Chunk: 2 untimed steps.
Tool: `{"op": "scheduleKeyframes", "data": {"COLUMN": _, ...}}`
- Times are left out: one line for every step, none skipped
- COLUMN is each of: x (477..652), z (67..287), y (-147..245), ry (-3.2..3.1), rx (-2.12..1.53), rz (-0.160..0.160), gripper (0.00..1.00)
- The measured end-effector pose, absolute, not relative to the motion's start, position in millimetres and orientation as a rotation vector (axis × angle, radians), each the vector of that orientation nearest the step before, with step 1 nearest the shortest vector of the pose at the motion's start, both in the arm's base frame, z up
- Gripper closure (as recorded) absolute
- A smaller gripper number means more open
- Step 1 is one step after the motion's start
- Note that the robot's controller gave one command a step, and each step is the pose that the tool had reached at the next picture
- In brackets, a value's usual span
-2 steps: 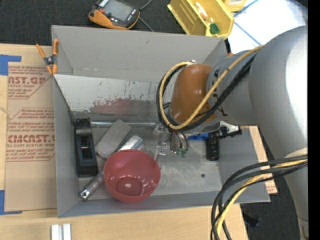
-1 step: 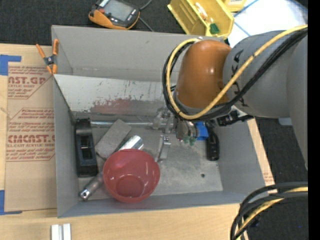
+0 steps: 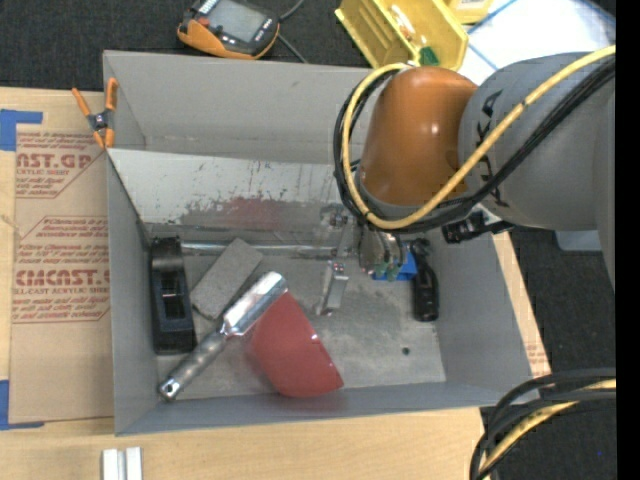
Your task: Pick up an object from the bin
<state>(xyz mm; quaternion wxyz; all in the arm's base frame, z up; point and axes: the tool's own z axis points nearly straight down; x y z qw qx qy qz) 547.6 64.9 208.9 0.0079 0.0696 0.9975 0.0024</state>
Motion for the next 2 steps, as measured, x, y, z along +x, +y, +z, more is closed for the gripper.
{"op": "scheduleKeyframes", "data": {"x": 527.9, "z": 199.1, "y": 51.7, "ry": 3.115, "rx": -0.242, "rz": 0.004, "gripper": 0.00}}
{"op": "scheduleKeyframes", "data": {"x": 540.4, "z": 123.1, "y": 82.8, "ry": 3.114, "rx": -0.226, "rz": 0.004, "gripper": 1.00}}
